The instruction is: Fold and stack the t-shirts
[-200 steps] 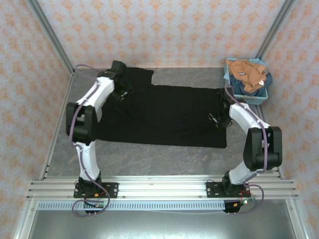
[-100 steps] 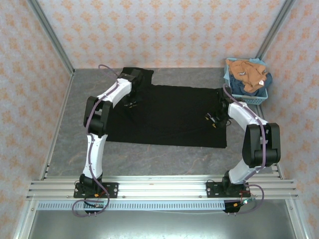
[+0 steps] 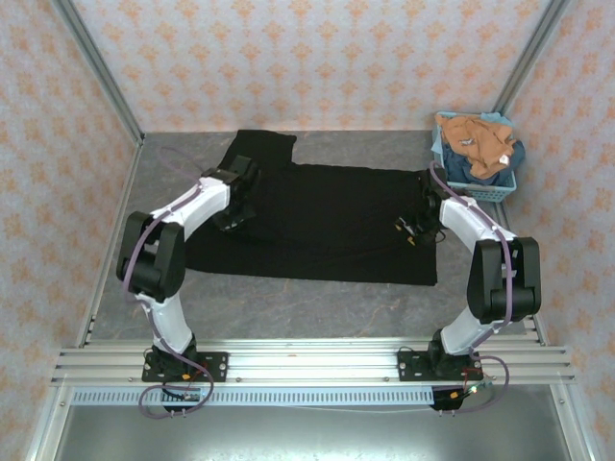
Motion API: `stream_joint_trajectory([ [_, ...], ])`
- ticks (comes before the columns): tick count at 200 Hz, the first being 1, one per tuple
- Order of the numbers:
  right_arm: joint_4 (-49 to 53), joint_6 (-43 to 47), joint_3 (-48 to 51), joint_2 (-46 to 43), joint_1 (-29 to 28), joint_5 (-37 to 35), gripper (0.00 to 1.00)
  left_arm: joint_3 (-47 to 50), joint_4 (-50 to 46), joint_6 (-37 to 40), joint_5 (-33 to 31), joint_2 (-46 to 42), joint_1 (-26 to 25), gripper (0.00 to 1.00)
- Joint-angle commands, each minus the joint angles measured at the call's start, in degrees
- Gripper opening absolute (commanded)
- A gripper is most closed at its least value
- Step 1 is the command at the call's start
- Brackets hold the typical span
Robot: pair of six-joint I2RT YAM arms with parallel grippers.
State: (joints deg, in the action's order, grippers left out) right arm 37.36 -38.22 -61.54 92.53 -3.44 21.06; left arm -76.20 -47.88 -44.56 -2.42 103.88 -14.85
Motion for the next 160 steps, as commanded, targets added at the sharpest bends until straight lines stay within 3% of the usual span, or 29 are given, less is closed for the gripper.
stream_joint_trajectory([
  [1, -0.5, 0.4, 1.1, -0.6, 0.1, 0.2, 0.4, 3.9, 2.1, -5.3, -0.8, -1.1, 0.8, 0.14],
  [20, -0.4, 0.5, 1.3, -0.6, 0.1, 0.3, 0.4, 1.8, -3.9, -8.2, -2.3, -1.2, 1.7, 0.16],
  [36, -0.2, 0.6, 1.2, -0.5, 0.1, 0.2, 0.39, -0.4, -7.0, -10.2, -4.4, -3.0, 1.8, 0.31],
  [57, -0.1, 0.6, 1.1, -0.4, 0.1, 0.3, 0.39, -2.2, -6.4, -12.6, -4.3, -5.9, 1.8, 0.34],
  [80, -0.3, 0.4, 0.9, -0.1, 0.1, 0.4, 0.38, -4.5, -4.7, -14.3, -1.1, -5.4, 1.8, 0.53],
  [160, -0.1, 0.7, 1.1, -0.1, 0.1, 0.5, 0.37, -11.2, -8.1, -19.8, 2.2, 5.1, 1.7, 0.49],
])
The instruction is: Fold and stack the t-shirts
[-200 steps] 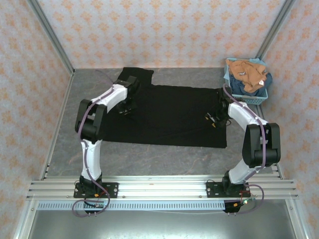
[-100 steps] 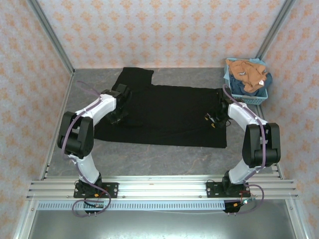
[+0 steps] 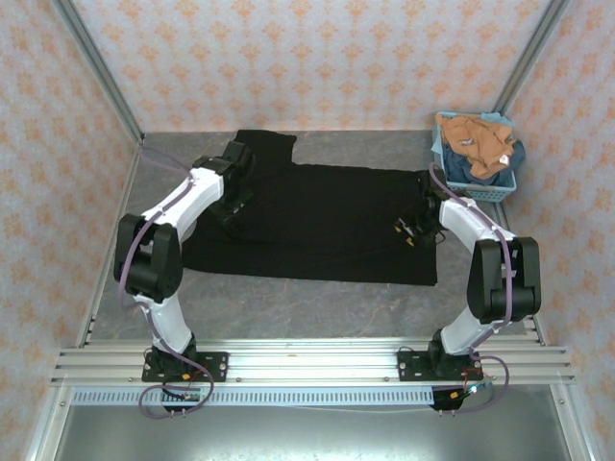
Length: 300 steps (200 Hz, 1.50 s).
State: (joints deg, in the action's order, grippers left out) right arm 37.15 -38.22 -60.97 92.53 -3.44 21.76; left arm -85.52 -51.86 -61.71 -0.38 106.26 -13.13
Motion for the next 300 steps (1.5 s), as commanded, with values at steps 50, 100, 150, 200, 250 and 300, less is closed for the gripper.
stream_joint_trajectory([
  [50, 0.0, 0.5, 0.9, -0.3, 0.1, -0.3, 0.37, -0.3, -3.2, -2.9, 1.3, 6.7, -0.2, 0.48],
  [100, -0.2, 0.3, 0.8, -0.3, 0.1, -0.2, 0.37, -1.6, -7.1, 0.2, 0.8, 9.3, -1.2, 0.42],
  [150, -0.8, 0.0, 1.0, 0.2, 0.1, 0.2, 0.37, 0.5, -6.7, 1.2, 0.0, 8.0, -1.8, 0.05],
  [200, -0.4, 0.2, 1.1, -0.2, 0.2, -0.4, 0.36, -5.2, -9.2, 4.0, -5.8, 6.0, -2.8, 0.0],
  [250, 0.2, 0.1, 1.0, -0.6, 0.2, -1.4, 0.36, -16.1, -10.0, 12.7, -8.9, 9.6, -5.6, 0.0],
  [300, 0.2, -0.2, 2.0, -1.4, 0.4, -1.6, 0.36, -26.6, -10.1, 22.2, -9.7, 16.2, -8.2, 0.0],
])
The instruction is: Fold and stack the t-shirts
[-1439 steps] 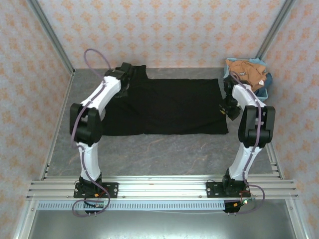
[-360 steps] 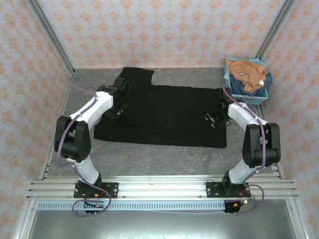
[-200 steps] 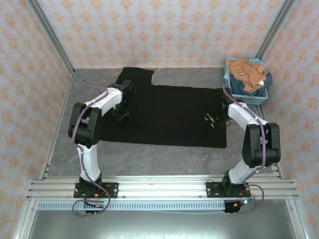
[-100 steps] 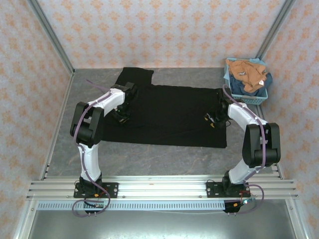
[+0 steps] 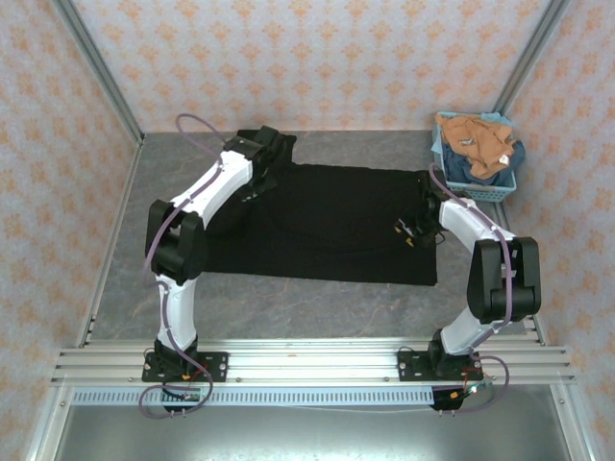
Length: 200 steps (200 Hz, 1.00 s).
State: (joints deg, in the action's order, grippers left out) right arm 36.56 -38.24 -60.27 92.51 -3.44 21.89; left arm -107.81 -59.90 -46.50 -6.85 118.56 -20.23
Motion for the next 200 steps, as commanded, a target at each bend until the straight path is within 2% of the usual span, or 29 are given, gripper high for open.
stream_joint_trajectory([
  [1, 0.9, -0.2, 1.3, -1.4, 0.4, -1.7, 0.36, -4.5, -2.1, 7.3, -3.2, 4.1, -1.2, 0.0],
  [58, 1.1, -0.3, 1.7, -1.7, 0.5, -1.7, 0.36, -5.2, 2.4, 18.9, -0.9, 7.9, -6.1, 0.0],
  [72, 1.3, -0.3, 1.7, -1.7, 0.5, -1.6, 0.36, -5.1, 1.6, 19.7, 0.4, 8.0, -6.1, 0.17],
  [89, 1.5, -0.1, 1.7, -1.7, 0.5, -1.6, 0.36, -3.4, 1.8, 19.3, -1.0, 5.5, -5.3, 0.53],
  [100, 1.6, 0.0, 1.7, -1.9, 0.5, -1.7, 0.36, -1.2, 3.0, 17.3, -1.3, 2.8, -3.5, 0.61],
  [116, 1.6, 0.0, 1.8, -2.0, 0.5, -1.5, 0.36, 2.0, 5.2, 13.4, 1.0, -0.1, 1.3, 0.61],
  [145, 1.0, -0.3, 2.0, -1.9, 0.5, -1.0, 0.36, 1.6, 6.4, 11.3, 5.7, 1.3, 8.5, 0.49],
  [177, 1.0, -0.1, 2.3, -2.3, 0.5, -0.8, 0.36, -3.0, 4.9, 11.9, 6.4, 6.9, 11.7, 0.43],
  [200, 1.2, -0.1, 2.8, -2.8, 0.6, -1.0, 0.36, -4.8, 3.6, 12.0, 8.1, 10.3, 12.1, 0.38],
])
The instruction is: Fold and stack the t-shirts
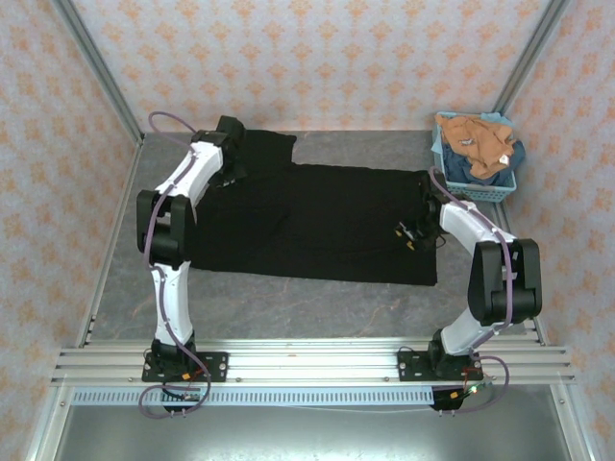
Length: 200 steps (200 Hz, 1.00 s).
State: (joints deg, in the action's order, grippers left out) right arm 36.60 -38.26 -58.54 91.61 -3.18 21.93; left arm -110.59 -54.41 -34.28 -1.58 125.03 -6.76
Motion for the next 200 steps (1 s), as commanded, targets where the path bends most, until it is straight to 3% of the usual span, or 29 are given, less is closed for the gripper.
stream_joint_trajectory([
  [1, 1.2, -0.1, 1.1, -1.9, 0.4, -1.0, 0.36, -2.0, -1.9, -0.3, 2.9, 3.9, -1.4, 0.37],
  [27, 1.2, -0.1, 1.2, -2.0, 0.5, -1.2, 0.36, 4.1, 0.5, -0.7, 3.8, 0.2, -2.2, 0.26],
  [66, 0.5, -0.2, 1.1, -1.3, 0.8, -0.9, 0.36, 16.0, 3.2, -1.7, 4.7, -8.0, -3.5, 0.18],
  [152, 0.0, 0.1, 0.9, 0.3, 0.8, -0.3, 0.36, 31.9, 7.6, -8.2, 4.7, -14.5, -8.7, 0.18],
  [200, 0.2, 0.3, 1.3, -0.1, 0.8, -0.5, 0.36, 34.5, 8.3, -11.1, 5.7, -16.1, -9.2, 0.18],
])
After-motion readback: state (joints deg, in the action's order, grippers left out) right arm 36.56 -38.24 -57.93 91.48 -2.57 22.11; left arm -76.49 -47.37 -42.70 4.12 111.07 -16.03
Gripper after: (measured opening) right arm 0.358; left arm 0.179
